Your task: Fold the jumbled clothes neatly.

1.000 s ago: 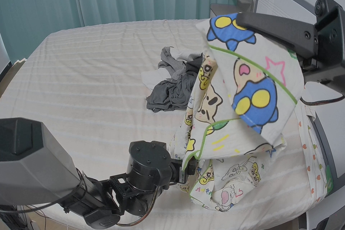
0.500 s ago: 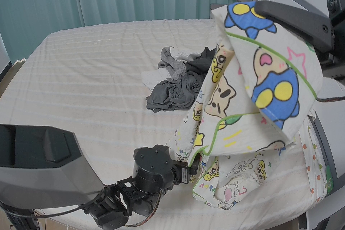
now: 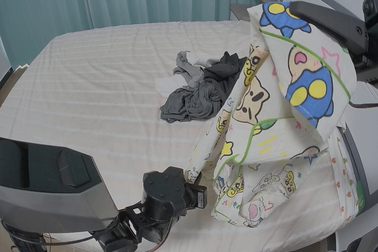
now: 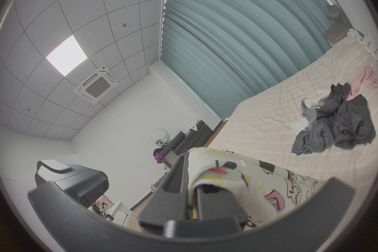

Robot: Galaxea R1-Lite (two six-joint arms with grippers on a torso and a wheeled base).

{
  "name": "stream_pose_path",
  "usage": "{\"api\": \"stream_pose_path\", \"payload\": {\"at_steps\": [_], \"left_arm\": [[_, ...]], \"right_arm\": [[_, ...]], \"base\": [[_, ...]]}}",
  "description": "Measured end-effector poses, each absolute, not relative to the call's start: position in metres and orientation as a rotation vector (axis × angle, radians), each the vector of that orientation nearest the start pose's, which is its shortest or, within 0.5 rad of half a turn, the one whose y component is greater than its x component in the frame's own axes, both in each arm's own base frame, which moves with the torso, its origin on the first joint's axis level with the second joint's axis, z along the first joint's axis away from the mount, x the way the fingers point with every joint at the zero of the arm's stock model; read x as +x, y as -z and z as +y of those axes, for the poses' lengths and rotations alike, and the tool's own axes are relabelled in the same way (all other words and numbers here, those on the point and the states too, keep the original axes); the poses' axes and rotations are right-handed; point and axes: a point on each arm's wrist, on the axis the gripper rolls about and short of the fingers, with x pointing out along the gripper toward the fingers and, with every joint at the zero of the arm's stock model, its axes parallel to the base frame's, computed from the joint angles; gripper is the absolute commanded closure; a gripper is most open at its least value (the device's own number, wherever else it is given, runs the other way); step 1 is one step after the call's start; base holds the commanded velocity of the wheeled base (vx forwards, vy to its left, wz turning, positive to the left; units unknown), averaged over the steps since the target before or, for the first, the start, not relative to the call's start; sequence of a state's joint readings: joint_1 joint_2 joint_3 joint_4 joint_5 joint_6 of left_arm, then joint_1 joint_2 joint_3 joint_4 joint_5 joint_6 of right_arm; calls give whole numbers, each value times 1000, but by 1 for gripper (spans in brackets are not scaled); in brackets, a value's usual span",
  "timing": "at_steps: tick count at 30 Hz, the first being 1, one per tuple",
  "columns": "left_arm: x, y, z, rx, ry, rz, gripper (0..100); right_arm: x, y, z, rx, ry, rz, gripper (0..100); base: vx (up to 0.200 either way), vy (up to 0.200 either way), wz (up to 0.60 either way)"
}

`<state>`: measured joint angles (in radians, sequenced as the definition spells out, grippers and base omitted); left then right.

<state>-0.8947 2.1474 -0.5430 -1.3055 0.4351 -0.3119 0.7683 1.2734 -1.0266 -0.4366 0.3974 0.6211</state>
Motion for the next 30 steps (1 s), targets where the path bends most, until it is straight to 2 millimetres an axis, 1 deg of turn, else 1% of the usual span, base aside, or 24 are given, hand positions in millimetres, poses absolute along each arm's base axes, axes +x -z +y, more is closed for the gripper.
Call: {"api": "stream_pose_path", "payload": {"at_steps": [7, 10, 13, 16, 20, 24, 26, 30], "left_arm": [[197, -47, -235, -122, 425, 300, 100], [189, -53, -226, -134, 429, 284, 100], [185, -64, -217, -155, 431, 259, 100], [185, -81, -207, -182, 426, 211, 100], [191, -107, -189, -192, 403, 120, 100], [206, -137, -171, -226, 344, 2, 100], [215, -157, -162, -256, 309, -75, 100], [228, -190, -147, -286, 250, -175, 100]], "right_arm": [[145, -333, 136, 586, -1128, 164, 100], [148, -330, 130, 586, -1095, 162, 100], [148, -328, 123, 587, -1066, 158, 100], [146, -324, 115, 587, -1037, 152, 100], [143, -318, 101, 588, -981, 141, 100], [143, -313, 85, 596, -913, 128, 100], [143, -311, 78, 606, -883, 126, 100], [142, -313, 68, 632, -858, 110, 100]], "base": [[0, 0, 0], [0, 0, 0], [0, 0, 0], [0, 0, 0], [0, 0, 0], [0, 0, 0], [0, 0, 0], [0, 0, 0]]}}
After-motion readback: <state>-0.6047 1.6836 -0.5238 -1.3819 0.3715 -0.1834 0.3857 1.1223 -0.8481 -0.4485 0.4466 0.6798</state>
